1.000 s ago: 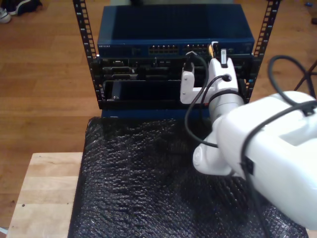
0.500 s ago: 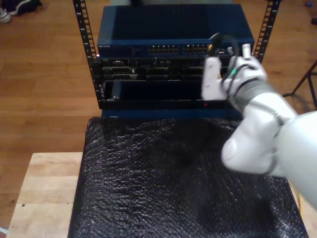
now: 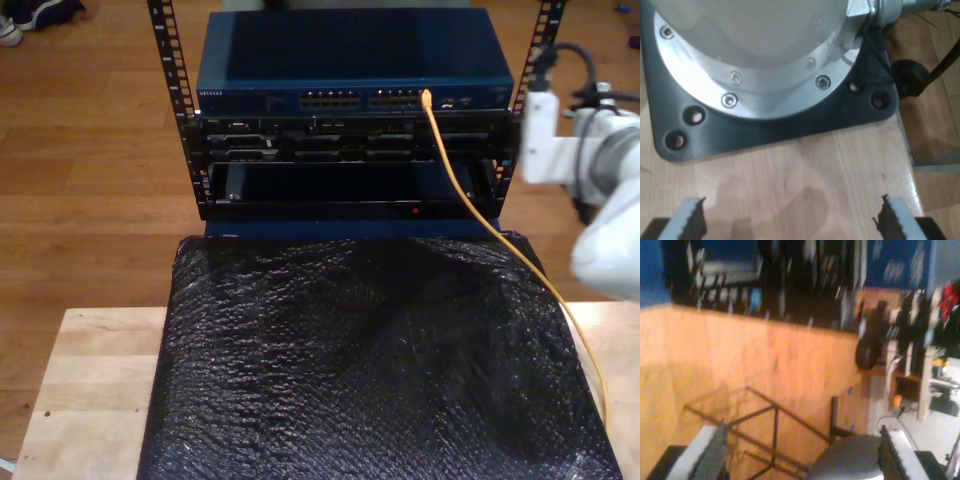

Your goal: Grab the cable and plug it in

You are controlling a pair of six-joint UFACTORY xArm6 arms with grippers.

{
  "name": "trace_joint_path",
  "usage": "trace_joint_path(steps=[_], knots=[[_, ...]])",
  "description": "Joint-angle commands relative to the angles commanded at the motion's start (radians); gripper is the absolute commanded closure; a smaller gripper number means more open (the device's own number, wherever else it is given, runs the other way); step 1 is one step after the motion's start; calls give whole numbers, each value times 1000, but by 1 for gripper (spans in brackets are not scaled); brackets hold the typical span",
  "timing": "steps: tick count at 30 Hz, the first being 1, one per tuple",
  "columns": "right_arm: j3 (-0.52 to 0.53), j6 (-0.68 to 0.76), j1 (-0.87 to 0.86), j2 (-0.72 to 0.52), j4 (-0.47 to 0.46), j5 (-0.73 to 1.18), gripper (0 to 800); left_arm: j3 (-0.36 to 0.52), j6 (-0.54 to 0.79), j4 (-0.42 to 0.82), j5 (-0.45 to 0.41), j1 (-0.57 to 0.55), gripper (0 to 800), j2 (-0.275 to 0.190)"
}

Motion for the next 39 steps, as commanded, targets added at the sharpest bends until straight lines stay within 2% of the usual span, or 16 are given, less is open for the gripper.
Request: trace_joint_path(steps=[3, 8, 19, 31, 39], knots=[[2, -75, -63, -46, 2, 146, 6, 0, 0, 0, 0, 0, 0, 0], [0, -155, -206, -103, 8, 353, 3, 0, 0, 0, 0, 0, 0, 0], [14, -178, -485, -222, 0, 683, 3, 0, 0, 0, 0, 0, 0, 0], [43, -519, -821, -315, 2, 1056, 3, 0, 0, 0, 0, 0, 0, 0], [54, -641, -996, -387, -3, 1272, 3, 0, 0, 0, 0, 0, 0, 0]])
